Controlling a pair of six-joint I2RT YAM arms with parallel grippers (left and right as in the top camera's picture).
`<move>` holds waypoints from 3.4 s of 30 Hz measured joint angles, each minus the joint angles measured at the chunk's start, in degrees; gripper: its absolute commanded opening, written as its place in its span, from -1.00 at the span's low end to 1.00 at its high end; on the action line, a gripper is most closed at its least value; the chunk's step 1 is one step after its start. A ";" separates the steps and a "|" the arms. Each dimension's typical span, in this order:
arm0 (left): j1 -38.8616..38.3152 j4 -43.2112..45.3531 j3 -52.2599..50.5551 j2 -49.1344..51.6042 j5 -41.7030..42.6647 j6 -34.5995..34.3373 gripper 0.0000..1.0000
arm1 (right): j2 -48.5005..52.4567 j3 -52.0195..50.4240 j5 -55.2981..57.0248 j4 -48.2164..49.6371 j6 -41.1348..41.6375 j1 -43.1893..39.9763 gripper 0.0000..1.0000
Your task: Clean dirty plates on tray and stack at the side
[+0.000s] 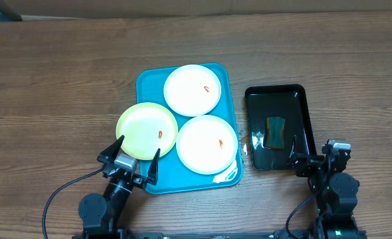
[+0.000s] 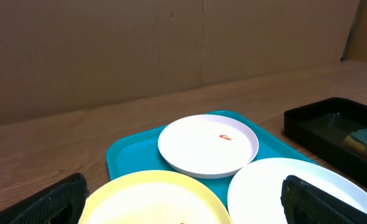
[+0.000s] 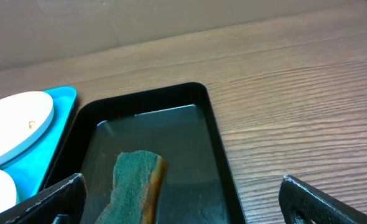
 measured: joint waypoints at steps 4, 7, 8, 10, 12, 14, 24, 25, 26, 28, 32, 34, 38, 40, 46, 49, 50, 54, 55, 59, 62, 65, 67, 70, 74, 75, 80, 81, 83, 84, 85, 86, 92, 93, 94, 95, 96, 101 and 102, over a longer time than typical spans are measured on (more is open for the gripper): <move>0.00 0.00 0.00 0.00 0.00 -0.02 0.99 | 0.00 0.00 -0.02 0.02 0.00 0.02 1.00; 0.00 0.00 0.00 0.00 0.00 0.00 0.99 | 0.00 0.00 -0.02 0.02 -0.02 0.02 1.00; 0.00 0.00 0.00 0.00 0.00 0.00 1.00 | 0.00 0.00 0.00 0.02 -0.04 0.02 1.00; 0.00 0.00 0.00 0.00 0.00 0.00 1.00 | 0.00 0.00 0.00 0.04 -0.02 0.02 1.00; 0.00 0.00 0.00 0.00 0.00 0.00 1.00 | 0.00 0.00 0.00 0.02 -0.04 0.02 1.00; 0.00 0.00 0.00 0.00 0.00 0.00 0.99 | 0.00 0.00 -0.02 0.02 -0.02 0.00 1.00; 0.00 0.00 0.00 0.00 0.00 0.00 0.99 | 0.00 0.00 -0.02 0.02 0.00 0.02 1.00; 0.00 0.00 0.00 0.00 0.00 0.00 0.99 | 0.00 0.00 0.00 0.00 0.02 0.02 1.00; 0.00 0.00 0.00 0.00 0.00 0.00 1.00 | 0.00 0.00 -0.04 0.02 0.00 0.00 1.00; 0.00 0.00 0.00 0.00 0.00 0.00 1.00 | 0.00 0.00 -0.02 0.02 0.00 0.00 1.00; 0.00 0.00 0.00 0.00 0.00 0.00 0.99 | 0.00 0.00 0.00 0.02 -0.02 0.02 1.00; 0.00 0.00 0.00 0.00 0.00 0.00 1.00 | 0.00 0.00 -0.02 0.00 -0.02 0.02 1.00; 0.00 0.00 0.00 0.00 0.00 0.00 1.00 | 0.00 0.00 0.00 0.00 0.00 0.02 1.00; 0.00 0.00 0.00 0.00 0.00 0.00 1.00 | 0.00 0.00 -0.02 0.02 -0.02 0.02 1.00; 0.00 0.00 0.00 0.00 0.00 0.00 0.99 | 0.00 0.00 -0.02 0.02 0.00 0.02 1.00; 0.00 0.00 0.00 0.00 0.00 0.00 0.99 | 0.00 0.00 0.00 0.00 0.00 0.02 1.00; 0.00 0.00 0.00 0.00 0.00 0.00 0.99 | 0.00 0.00 0.00 0.02 -0.02 0.02 1.00; 0.00 0.00 0.00 0.00 0.00 0.00 1.00 | 0.00 0.00 -0.02 0.02 0.00 0.02 1.00; 0.00 0.00 0.00 0.00 0.00 0.00 0.99 | 0.00 0.00 -0.02 0.02 0.00 0.02 1.00; 0.00 0.00 0.00 0.00 0.00 0.00 1.00 | 0.00 0.00 -0.02 0.02 -0.04 0.02 1.00; 0.00 0.00 0.00 0.00 0.00 0.00 1.00 | 0.00 0.00 0.00 0.00 -0.02 0.00 1.00; 0.00 0.00 0.00 0.00 0.00 0.00 0.99 | 0.00 0.00 -0.02 0.02 -0.02 0.02 1.00; 0.00 0.00 0.00 0.00 0.00 0.00 0.99 | 0.00 0.00 -0.02 0.02 -0.02 0.02 1.00; 0.00 0.00 0.00 0.00 0.00 0.00 1.00 | 0.00 0.00 0.00 0.00 -0.02 0.02 1.00; 0.00 0.28 -0.02 0.00 0.00 0.00 0.99 | 0.00 0.00 -0.02 0.07 -0.04 0.00 1.00; 0.00 0.55 -0.02 0.00 0.00 0.00 0.99 | 0.00 0.00 -0.02 0.07 0.00 0.02 1.00; 0.00 0.83 -0.04 0.00 2.08 0.00 1.00 | 0.00 0.00 -1.70 0.07 0.22 0.00 1.00; 0.00 0.83 -0.04 0.00 3.76 0.00 1.00 | 0.00 0.00 -3.43 0.26 1.20 0.02 1.00; 0.00 0.83 -0.04 0.00 6.54 0.00 0.99 | 0.00 0.00 -6.10 0.81 2.91 0.02 1.00; 0.00 0.83 -0.04 0.00 8.13 0.00 0.99 | 0.00 0.00 -7.87 1.07 4.50 0.02 1.00; 0.00 0.92 -0.04 0.00 9.92 -0.02 1.00 | 0.00 0.00 -9.42 1.31 6.12 0.02 1.00; 0.00 1.31 -0.07 0.00 11.50 -0.07 1.00 | 0.00 0.00 -11.06 1.68 7.96 0.02 1.00; 0.00 15.30 0.02 -0.04 19.45 -4.46 1.00 | 0.24 1.29 -22.16 1.31 15.45 0.00 1.00; 0.00 16.20 0.57 -0.09 19.47 -5.55 1.00 | 0.28 2.40 -23.30 -0.31 15.80 0.00 1.00; -0.02 16.02 1.11 -0.09 19.43 -6.34 1.00 | 0.33 4.11 -24.33 -2.25 16.24 0.02 1.00; 0.00 14.36 2.49 -0.07 19.23 -7.56 1.00 | 0.50 7.23 -25.46 -5.44 16.68 0.02 1.00; 0.00 12.85 3.76 0.11 18.97 -8.35 1.00 | 0.63 9.66 -25.99 -7.28 16.70 0.00 1.00; 0.00 1.42 16.98 6.54 17.09 -10.54 1.00 | 4.50 29.75 -27.76 -23.54 13.88 0.02 0.99; 0.00 -1.62 20.68 9.22 16.87 -10.80 0.99 | 6.51 34.60 -27.87 -27.56 12.83 0.00 1.00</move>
